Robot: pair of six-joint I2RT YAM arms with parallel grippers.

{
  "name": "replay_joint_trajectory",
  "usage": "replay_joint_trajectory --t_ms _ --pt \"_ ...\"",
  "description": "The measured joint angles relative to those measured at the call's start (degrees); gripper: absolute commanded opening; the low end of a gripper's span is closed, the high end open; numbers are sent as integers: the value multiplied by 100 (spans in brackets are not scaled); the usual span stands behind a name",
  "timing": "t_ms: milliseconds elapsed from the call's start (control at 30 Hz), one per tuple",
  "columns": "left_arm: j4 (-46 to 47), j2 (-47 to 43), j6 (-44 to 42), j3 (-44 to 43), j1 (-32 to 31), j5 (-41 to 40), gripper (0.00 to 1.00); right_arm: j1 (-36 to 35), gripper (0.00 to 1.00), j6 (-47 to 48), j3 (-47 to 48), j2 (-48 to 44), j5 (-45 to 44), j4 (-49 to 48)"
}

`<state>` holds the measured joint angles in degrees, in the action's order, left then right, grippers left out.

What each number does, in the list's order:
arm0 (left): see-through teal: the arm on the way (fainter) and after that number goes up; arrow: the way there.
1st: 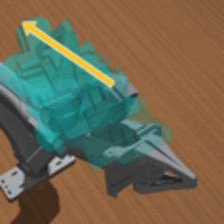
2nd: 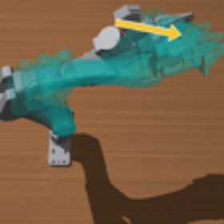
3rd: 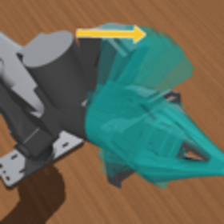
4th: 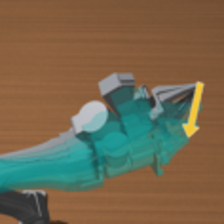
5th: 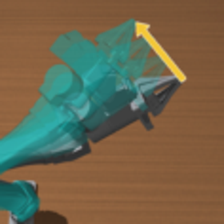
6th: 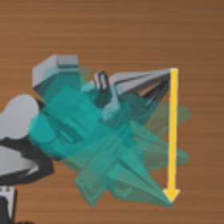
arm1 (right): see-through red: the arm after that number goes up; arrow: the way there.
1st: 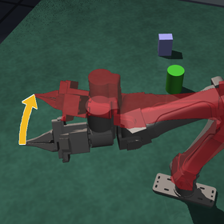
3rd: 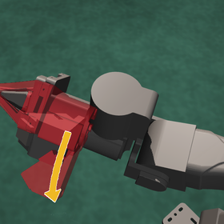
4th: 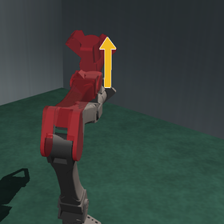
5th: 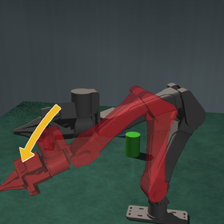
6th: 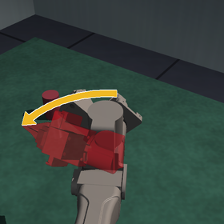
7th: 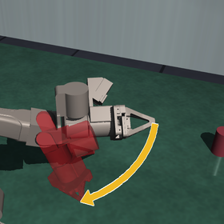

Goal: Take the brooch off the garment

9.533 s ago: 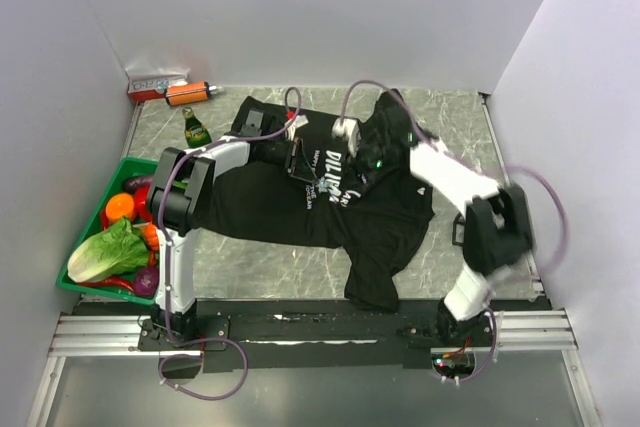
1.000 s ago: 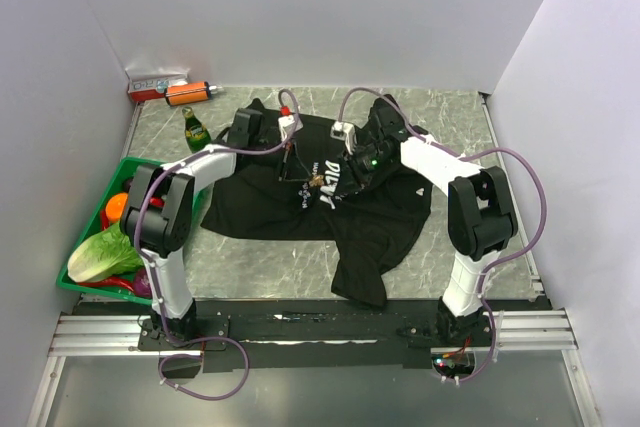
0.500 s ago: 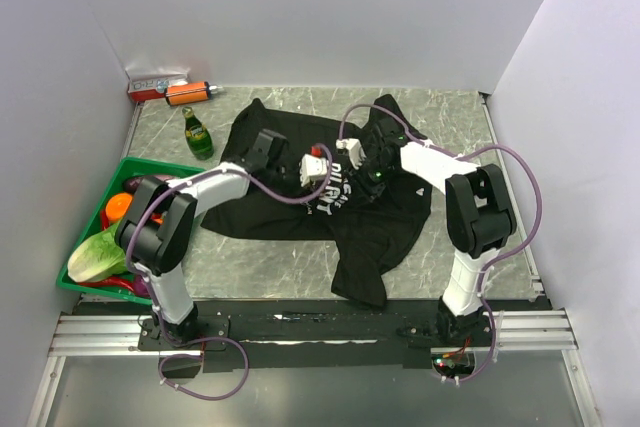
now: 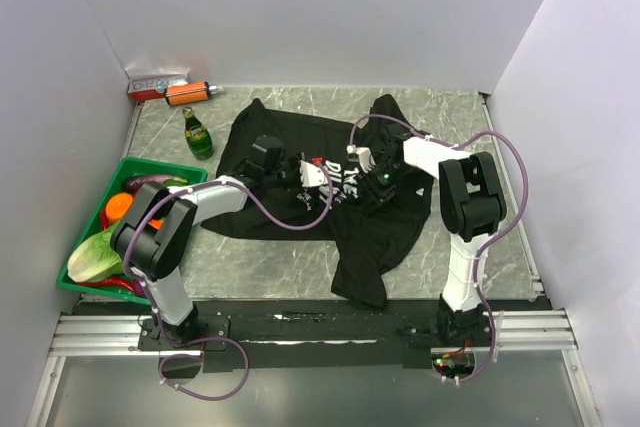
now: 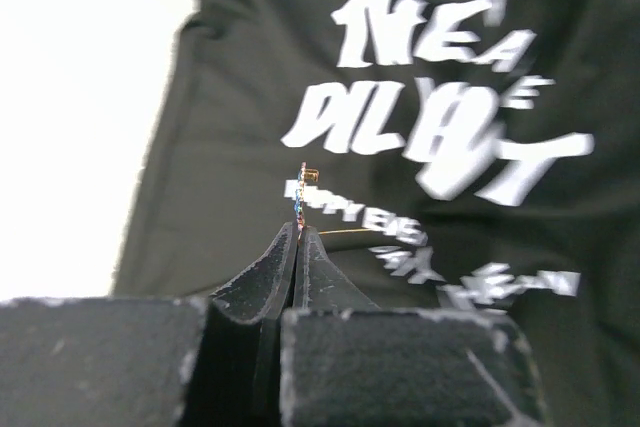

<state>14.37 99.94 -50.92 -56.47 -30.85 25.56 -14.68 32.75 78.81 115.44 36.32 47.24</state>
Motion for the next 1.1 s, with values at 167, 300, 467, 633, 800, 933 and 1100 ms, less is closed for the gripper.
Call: replay_joint_trajectory --t_ms 167,300,467,633,800,933,1100 --pt "553 170 -396 -13 2 -348 1 48 36 -28 46 59 79 55" --pt "664 654 -365 -396 24 -667 1 48 35 -72 37 59 79 44" --pt "-520 1014 835 -1969 385 -474 1 48 36 -98 37 -17 289 109" --pt "-1300 793 2691 -3126 1283 765 1 48 36 -219 155 -437 656 186" --pt "-1287 509 4857 -3045 1908 2240 1 59 38 -413 20 -1237 787 -365" --pt "-413 509 6634 -2553 1943 3300 1 85 39 -1010 -208 -1996 905 -1305" --pt "752 509 8330 -1878 1897 4065 1 22 40 -2116 546 -1510 1174 -2459"
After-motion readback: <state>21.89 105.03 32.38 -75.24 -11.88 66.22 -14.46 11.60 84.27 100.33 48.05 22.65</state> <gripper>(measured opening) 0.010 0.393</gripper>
